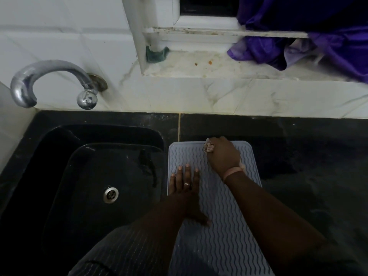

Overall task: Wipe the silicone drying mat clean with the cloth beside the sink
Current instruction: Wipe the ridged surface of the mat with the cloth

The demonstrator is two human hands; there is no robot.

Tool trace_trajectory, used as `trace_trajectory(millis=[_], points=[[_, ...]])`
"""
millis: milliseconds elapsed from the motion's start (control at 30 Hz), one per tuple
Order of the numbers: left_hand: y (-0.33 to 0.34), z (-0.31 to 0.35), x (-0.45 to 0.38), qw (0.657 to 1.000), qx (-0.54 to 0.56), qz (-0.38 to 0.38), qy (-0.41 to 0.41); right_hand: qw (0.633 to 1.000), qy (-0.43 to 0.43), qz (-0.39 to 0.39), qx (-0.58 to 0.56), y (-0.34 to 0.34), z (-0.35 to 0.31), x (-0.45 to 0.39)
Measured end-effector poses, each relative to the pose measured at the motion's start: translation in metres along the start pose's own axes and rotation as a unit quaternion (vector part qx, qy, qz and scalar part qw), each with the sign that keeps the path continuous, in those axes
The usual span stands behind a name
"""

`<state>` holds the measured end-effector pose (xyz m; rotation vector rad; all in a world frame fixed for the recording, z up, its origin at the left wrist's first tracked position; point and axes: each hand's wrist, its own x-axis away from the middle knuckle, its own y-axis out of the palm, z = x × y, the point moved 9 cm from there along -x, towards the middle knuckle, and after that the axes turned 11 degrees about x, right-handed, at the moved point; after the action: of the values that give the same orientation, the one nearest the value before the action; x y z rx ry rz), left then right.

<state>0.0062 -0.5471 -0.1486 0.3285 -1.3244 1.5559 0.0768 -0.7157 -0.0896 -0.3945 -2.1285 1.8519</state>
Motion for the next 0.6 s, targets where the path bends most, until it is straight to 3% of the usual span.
trace_trajectory(millis=[600], points=[[-0.003, 0.003, 0.007, 0.999, -0.017, 0.007, -0.028, 0.995, -0.051, -0.059, 0.055, 0.005, -0.007, 0.067]])
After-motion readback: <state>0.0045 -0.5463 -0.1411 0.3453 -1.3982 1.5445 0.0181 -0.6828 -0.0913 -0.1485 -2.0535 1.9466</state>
